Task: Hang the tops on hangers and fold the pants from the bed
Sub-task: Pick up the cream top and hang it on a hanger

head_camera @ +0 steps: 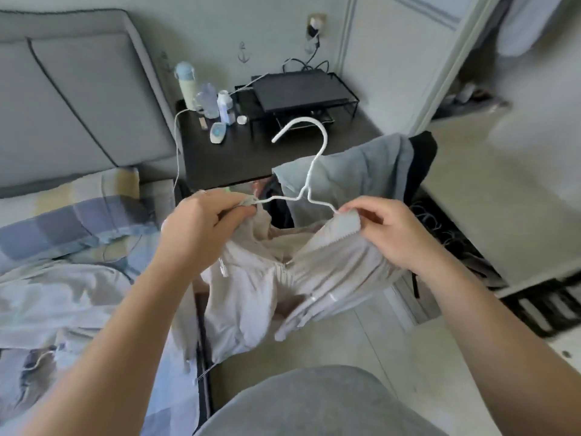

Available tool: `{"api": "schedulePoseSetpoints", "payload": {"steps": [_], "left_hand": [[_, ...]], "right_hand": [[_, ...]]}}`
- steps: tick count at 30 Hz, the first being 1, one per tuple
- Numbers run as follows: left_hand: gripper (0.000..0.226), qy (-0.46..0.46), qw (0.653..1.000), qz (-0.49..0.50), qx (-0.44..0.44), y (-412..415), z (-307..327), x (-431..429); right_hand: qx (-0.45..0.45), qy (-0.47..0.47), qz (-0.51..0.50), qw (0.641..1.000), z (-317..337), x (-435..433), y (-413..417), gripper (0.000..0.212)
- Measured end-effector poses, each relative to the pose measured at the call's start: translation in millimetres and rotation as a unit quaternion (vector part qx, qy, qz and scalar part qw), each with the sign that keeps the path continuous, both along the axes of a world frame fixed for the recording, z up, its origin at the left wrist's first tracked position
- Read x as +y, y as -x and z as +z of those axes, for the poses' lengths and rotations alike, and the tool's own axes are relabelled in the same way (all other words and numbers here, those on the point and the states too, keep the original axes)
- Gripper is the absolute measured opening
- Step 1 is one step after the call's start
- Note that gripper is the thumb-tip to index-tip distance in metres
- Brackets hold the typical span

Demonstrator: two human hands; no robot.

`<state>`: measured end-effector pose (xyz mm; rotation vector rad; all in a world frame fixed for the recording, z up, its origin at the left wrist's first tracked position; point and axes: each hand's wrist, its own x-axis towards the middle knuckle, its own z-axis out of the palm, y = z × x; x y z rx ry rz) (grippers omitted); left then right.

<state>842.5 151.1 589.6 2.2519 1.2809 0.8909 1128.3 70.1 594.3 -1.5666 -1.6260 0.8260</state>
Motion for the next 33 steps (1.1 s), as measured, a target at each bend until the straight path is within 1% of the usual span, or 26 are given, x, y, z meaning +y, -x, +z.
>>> {"api": "schedulePoseSetpoints", "payload": {"steps": [2,4,5,7,8,9,11,14,16,17,19,20,21,23,25,26,27,28,30,31,32,33], "left_hand": [[0.022,0.003,0.999,-0.032,0.004,-42,-3,0],[0.017,-0.023,0.999,-0.034,0.006,-83,-6,-2],[0.015,-0.042,0.999,-0.012,0.013,-103,-8,-3],[0.016,-0.061,0.996,0.057,0.036,-142,-13,-6],[0.018,-0.06,0.995,0.07,0.041,-161,-16,-8],[0.02,-0.05,0.996,0.061,0.033,-181,-19,-11],[0.023,-0.011,1.0,0.015,-0.012,-220,-25,-16],[0.026,0.009,0.997,-0.017,-0.072,-273,-27,-23],[0.025,0.009,0.994,-0.052,-0.091,-303,-25,-27],[0.023,-0.003,0.994,-0.075,-0.084,-316,-24,-28],[0.015,-0.069,0.988,-0.138,-0.018,-338,-22,-27],[0.013,-0.097,0.978,-0.187,0.01,-347,-21,-25],[0.013,-0.101,0.965,-0.243,0.017,-354,-19,-23],[0.015,-0.082,0.942,-0.324,0.02,-362,-19,-18],[0.016,-0.081,0.93,-0.358,0.015,-369,-21,-13],[0.016,-0.08,0.926,-0.369,0.015,-373,-24,-10],[0.017,-0.078,0.924,-0.375,0.027,-380,-27,-5],[0.019,-0.077,0.923,-0.375,0.045,-386,-30,-1],[0.023,-0.081,0.929,-0.355,0.062,-399,-32,8],[0.023,-0.088,0.935,-0.341,0.044,-405,-31,13],[0.023,-0.092,0.94,-0.328,0.016,-410,-29,17],[0.026,-0.091,0.943,-0.319,-0.013,-415,-23,24]], "right_hand": [[0.005,-0.008,-0.027,1.0,2,-14,-28,0.012],[0.016,-0.031,-0.055,0.998,1,-29,-57,0.012],[0.019,-0.037,-0.075,0.996,1,-37,-73,0.011],[0.018,-0.032,-0.118,0.992,-1,-53,-104,0.014],[0.02,-0.023,-0.136,0.99,-2,-62,-119,0.017],[0.021,-0.013,-0.151,0.988,-3,-71,-134,0.022],[0.018,0.01,-0.181,0.983,-4,-89,-160,0.028],[0.027,0.024,-0.236,0.971,-1,-116,-192,0.018],[0.035,0.026,-0.26,0.965,2,-135,-208,0.025],[0.036,0.025,-0.263,0.964,4,-144,-215,0.03],[0.027,0.024,-0.266,0.963,11,-157,-223,0.046],[0.017,0.022,-0.274,0.961,13,-162,-226,0.05],[0.004,0.012,-0.29,0.957,14,-166,-230,0.049],[-0.029,-0.017,-0.331,0.943,15,-172,-238,0.037],[-0.073,-0.025,-0.371,0.925,16,-173,-250,0.021],[-0.091,-0.028,-0.389,0.916,18,-172,-255,0.021],[-0.108,-0.038,-0.409,0.905,21,-170,-260,0.025],[-0.121,-0.06,-0.428,0.893,26,-167,-263,0.027],[-0.125,-0.126,-0.448,0.876,42,-159,-260,0.022],[-0.11,-0.145,-0.435,0.882,50,-155,-258,0.021],[-0.086,-0.145,-0.401,0.901,55,-153,-257,0.022],[-0.054,-0.118,-0.347,0.929,62,-153,-257,0.024]]}}
